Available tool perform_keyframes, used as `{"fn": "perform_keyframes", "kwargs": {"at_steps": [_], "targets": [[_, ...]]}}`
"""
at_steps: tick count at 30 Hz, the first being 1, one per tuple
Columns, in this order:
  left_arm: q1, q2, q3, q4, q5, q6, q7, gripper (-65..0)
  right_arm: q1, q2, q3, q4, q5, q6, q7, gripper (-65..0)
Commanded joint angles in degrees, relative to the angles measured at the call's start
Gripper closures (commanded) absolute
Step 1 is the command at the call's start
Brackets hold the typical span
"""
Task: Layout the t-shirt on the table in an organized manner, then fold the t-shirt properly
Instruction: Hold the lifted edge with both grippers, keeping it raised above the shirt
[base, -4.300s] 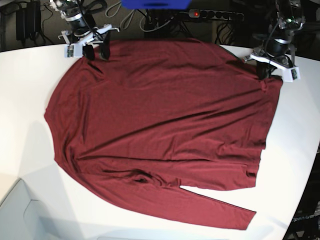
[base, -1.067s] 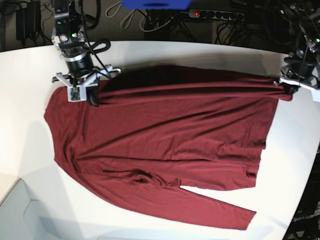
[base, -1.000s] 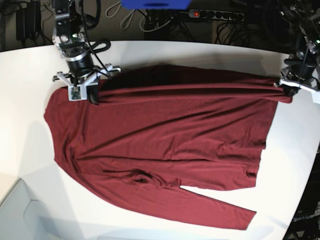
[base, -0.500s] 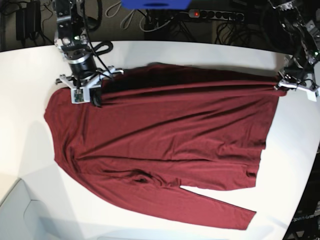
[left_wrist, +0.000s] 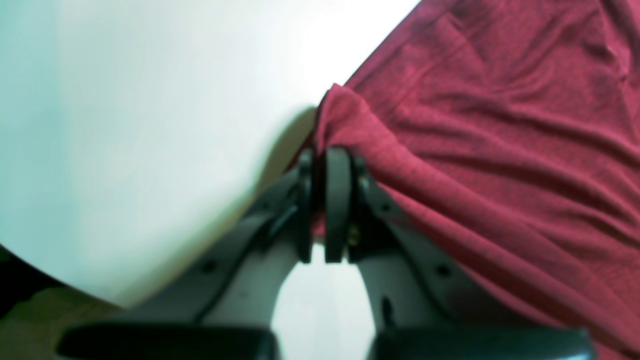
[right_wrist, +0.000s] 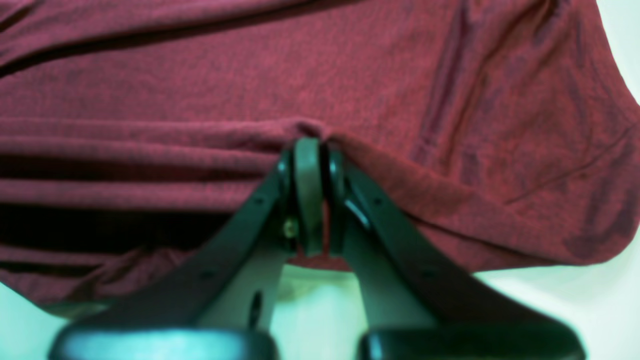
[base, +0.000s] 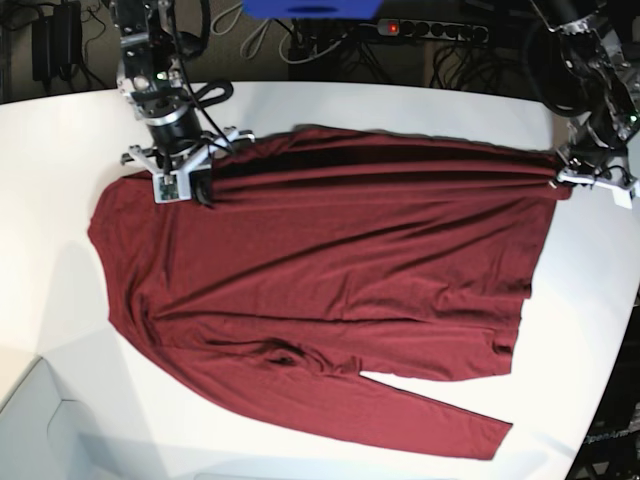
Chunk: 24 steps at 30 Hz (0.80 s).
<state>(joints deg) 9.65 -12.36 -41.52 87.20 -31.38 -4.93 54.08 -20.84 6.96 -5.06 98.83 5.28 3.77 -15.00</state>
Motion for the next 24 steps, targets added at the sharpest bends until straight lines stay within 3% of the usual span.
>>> {"fn": "perform_keyframes", "kwargs": {"at_steps": [1, 7, 15, 19, 21, 24], "targets": [[-0.38, -0.87, -0.2, 0.76, -0.14, 0.14, -0.94, -0.9, -0.65, 0.47, 0.18, 1.0, -0.22, 0.05, 1.69, 0.0], [-0.38, -1.13, 4.81, 0.67, -0.14, 0.14, -1.12, -0.9, -2.76, 0.56, 0.09, 1.0, -0.22, 0.05, 1.69, 0.0], [-1.17, -1.13, 5.08, 0.67, -0.14, 0.58, -0.85, -1.4, -4.79, 0.64, 0.09, 0.91, -0.31, 0.05, 1.69, 0.0], [-0.99, -1.22, 4.02, 0.67, -0.05, 0.67, -1.03, -10.2, -5.14, 0.64, 0.09, 0.91, -0.31, 0.23, 1.69, 0.0], [-1.08, -0.87, 2.53, 0.67, -0.05, 0.67, -1.03, -14.7, -5.23, 0.64, 0.18, 0.91, -0.31, 2.6, 1.69, 0.0], [-1.25, -0.87, 1.65, 0.58, -0.05, 0.67, -1.03, -15.0, -5.49, 0.64, 0.27, 0.91, -0.31, 5.42, 1.69, 0.0]]}}
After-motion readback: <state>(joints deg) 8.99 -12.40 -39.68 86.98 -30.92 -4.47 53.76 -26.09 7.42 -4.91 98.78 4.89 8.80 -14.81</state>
